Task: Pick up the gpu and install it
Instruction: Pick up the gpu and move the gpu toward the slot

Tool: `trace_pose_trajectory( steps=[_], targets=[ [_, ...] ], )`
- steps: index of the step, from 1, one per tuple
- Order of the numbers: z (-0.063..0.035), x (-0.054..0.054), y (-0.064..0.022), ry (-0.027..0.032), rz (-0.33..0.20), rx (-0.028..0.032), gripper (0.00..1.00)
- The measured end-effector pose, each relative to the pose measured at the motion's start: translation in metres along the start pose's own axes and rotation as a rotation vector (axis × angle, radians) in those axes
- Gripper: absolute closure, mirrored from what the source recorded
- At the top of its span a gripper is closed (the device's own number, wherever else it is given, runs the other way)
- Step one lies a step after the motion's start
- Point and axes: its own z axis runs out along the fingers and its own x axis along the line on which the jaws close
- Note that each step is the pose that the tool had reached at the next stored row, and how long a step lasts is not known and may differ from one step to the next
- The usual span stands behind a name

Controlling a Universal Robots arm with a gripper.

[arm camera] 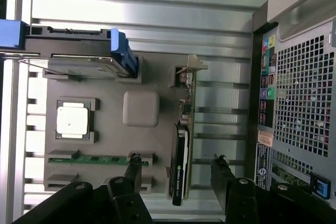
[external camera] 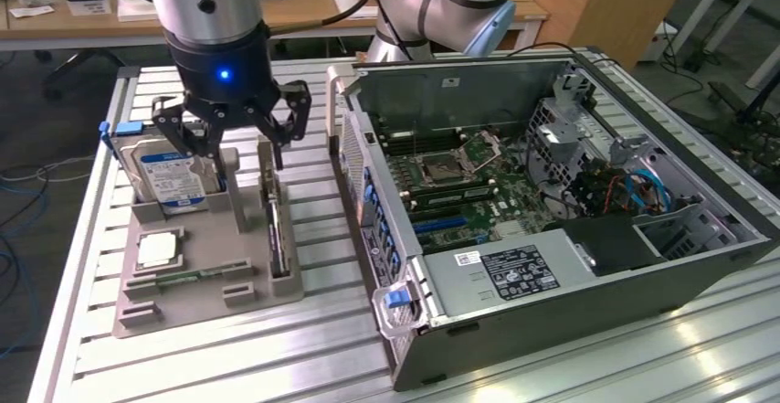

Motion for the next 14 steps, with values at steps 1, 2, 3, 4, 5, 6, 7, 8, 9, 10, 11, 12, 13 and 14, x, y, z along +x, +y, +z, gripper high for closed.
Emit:
trace_pose_trajectory(
  steps=[1, 2, 3, 4, 5, 6, 7, 8, 9, 10, 11, 12, 13, 14],
  targets=[
    [0.0, 0.0, -0.0003, 0.0, 0.0, 0.0, 0.35],
    [0.0001, 0.0, -0.0006, -0.0001, 0.0, 0.0, 0.35],
    [0.0002, 0.0, -0.0009, -0.0002, 0.0, 0.0, 0.35],
    [0.0002, 0.0001, -0.0011, -0.0003, 0.0, 0.0, 0.35],
    [0.0003, 0.0001, -0.0013, -0.0003, 0.0, 0.0, 0.35],
    [0.0003, 0.0001, -0.0016, -0.0004, 0.0, 0.0, 0.35],
    [0.0004, 0.0001, -0.0018, -0.0004, 0.0, 0.0, 0.35],
    [0.0005, 0.0001, -0.0022, -0.0004, 0.0, 0.0, 0.35],
    [0.0005, 0.0001, -0.0025, -0.0004, 0.0, 0.0, 0.35],
    [0.0007, 0.0001, -0.0028, -0.0005, 0.0, 0.0, 0.35],
    [0.0007, 0.0001, -0.0032, -0.0004, 0.0, 0.0001, 0.35],
    [0.0009, 0.0001, -0.0035, -0.0004, 0.0, 0.0, 0.35],
    [0.001, 0.0001, -0.0039, -0.0004, 0.0, 0.0, 0.35],
    [0.0012, 0.0002, -0.0043, -0.0004, 0.0, 0.0, 0.35]
  ],
)
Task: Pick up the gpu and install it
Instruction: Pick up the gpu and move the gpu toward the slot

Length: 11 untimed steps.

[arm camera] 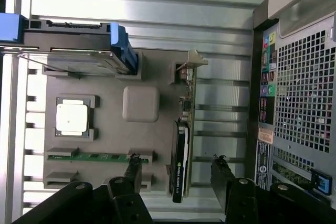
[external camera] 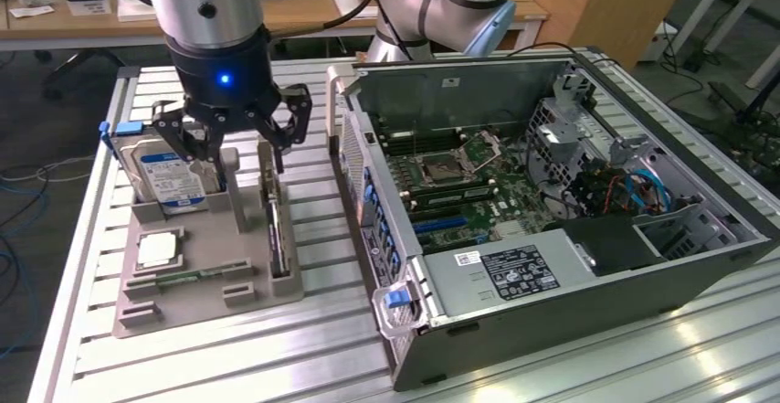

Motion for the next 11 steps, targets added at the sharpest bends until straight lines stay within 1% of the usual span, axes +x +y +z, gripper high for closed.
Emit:
trace_pose_trajectory(
  steps=[11],
  targets=[
    [0.0016, 0.0001, -0.0043, 0.0, 0.0, 0.0, 0.35]
  ],
)
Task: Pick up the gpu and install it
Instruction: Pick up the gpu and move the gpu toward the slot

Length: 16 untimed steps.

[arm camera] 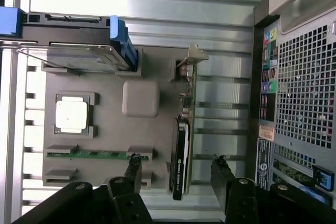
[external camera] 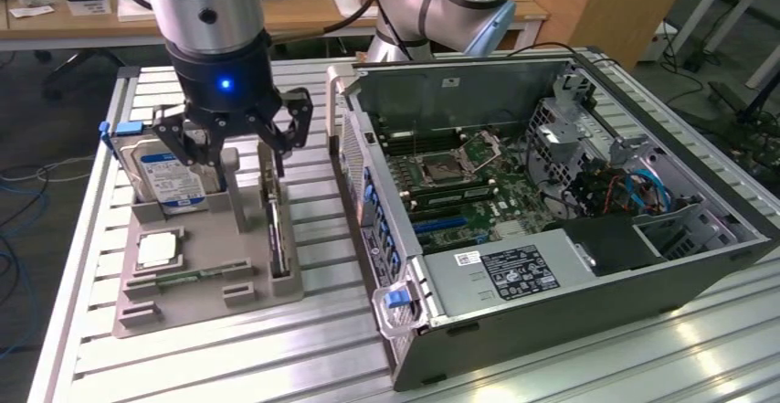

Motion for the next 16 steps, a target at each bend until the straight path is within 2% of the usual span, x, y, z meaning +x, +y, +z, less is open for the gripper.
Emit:
trace_pose_trajectory(
  steps=[16],
  targets=[
    [0.0025, 0.0, -0.0044, -0.0001, 0.0, 0.0, 0.35]
  ],
)
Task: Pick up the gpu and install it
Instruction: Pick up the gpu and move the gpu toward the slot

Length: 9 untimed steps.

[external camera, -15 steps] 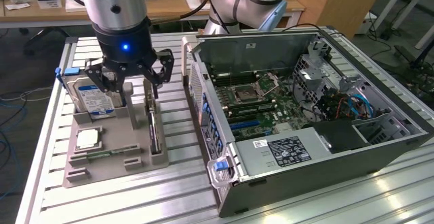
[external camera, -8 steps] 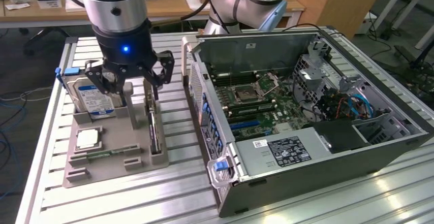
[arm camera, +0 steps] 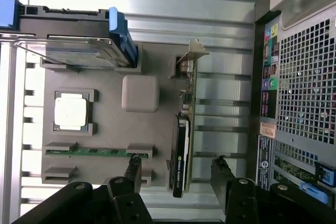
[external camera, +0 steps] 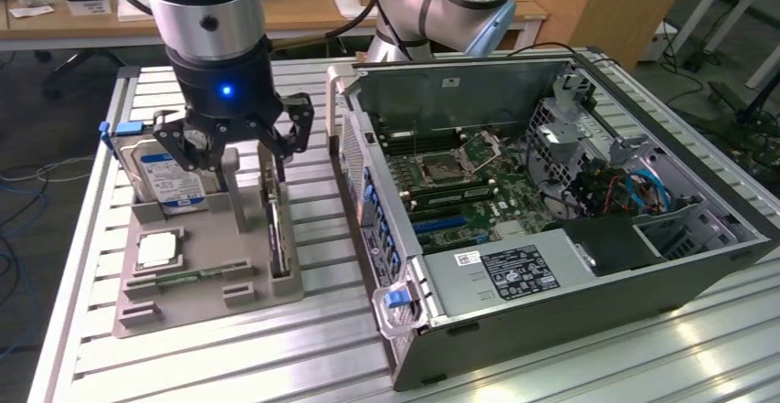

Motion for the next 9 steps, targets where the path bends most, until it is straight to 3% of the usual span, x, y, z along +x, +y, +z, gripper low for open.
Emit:
trace_pose_trajectory(
  steps=[9],
  targets=[
    [0.0038, -0.0006, -0.0045, 0.0002, 0.0, 0.0001, 0.35]
  ],
)
